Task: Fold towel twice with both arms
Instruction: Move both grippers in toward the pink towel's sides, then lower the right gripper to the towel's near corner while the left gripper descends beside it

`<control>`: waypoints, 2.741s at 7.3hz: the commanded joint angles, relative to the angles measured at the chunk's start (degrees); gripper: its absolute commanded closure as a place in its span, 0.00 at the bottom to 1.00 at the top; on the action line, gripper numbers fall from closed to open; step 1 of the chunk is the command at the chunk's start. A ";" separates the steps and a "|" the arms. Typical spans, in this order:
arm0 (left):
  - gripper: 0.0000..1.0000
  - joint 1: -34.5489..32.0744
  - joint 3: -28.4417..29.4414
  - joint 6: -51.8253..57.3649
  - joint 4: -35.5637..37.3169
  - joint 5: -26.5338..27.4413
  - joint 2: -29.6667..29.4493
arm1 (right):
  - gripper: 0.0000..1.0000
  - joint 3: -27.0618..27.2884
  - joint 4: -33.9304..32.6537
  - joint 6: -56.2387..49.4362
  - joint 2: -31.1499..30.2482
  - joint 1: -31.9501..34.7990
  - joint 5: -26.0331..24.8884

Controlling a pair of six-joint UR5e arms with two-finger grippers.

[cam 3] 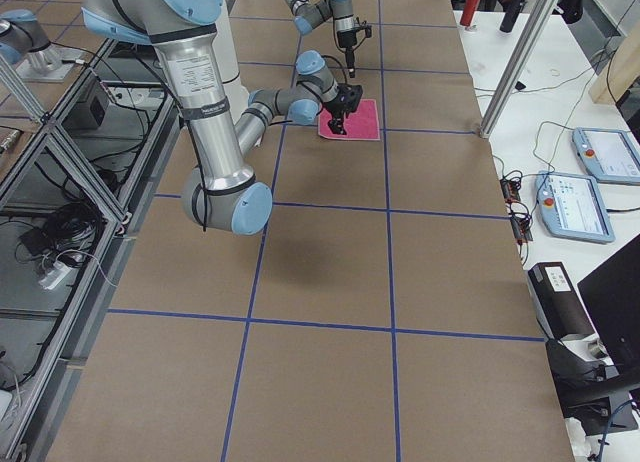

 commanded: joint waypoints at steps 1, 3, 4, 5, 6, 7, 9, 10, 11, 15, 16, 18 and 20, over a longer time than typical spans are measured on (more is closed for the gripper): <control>0.01 1.39 -0.25 -1.16 -0.22 1.62 -0.03 | 0.06 -1.66 -1.85 13.29 1.03 -3.50 -2.67; 0.01 1.39 -0.42 -1.16 -0.40 1.62 -0.03 | 0.06 -2.73 -1.85 19.21 1.38 -7.00 -2.94; 0.01 1.39 -0.77 -1.16 -0.40 1.62 0.06 | 0.06 -2.73 -1.77 21.76 1.46 -8.76 -4.07; 0.01 1.39 -0.78 -1.16 -0.40 1.62 0.06 | 0.06 -3.25 -1.68 23.26 1.99 -11.04 -8.86; 0.01 1.39 -0.78 -1.16 -0.40 1.62 0.06 | 0.12 -4.56 -1.42 24.23 2.69 -11.33 -9.52; 0.01 1.47 -0.78 -1.07 -0.40 1.62 0.06 | 0.22 -6.31 -0.80 24.94 3.04 -11.42 -9.53; 0.01 1.39 -0.78 -1.07 -0.40 1.62 0.06 | 0.28 -7.03 -0.89 25.99 3.57 -11.42 -9.35; 0.01 1.47 -0.78 -1.07 -0.40 1.62 0.15 | 0.28 -7.03 -0.97 26.00 3.49 -11.42 -9.35; 0.01 1.39 -0.78 -1.07 -0.40 1.62 0.15 | 0.28 -7.12 -1.15 26.00 3.31 -11.77 -9.35; 0.01 1.47 -0.69 -0.98 -0.40 1.62 0.15 | 0.43 -7.38 -0.97 27.31 3.40 -12.82 -9.62; 0.01 1.47 -0.69 -0.98 -0.40 1.62 0.15 | 0.51 -7.30 -0.89 27.67 3.49 -12.82 -9.62; 0.01 1.47 -0.69 -0.98 -0.48 1.62 0.15 | 0.59 -7.30 -0.89 27.67 3.22 -12.82 -9.70; 0.01 1.47 -0.69 -0.98 -0.48 1.62 0.15 | 0.60 -7.21 -0.97 27.67 2.87 -12.82 -10.40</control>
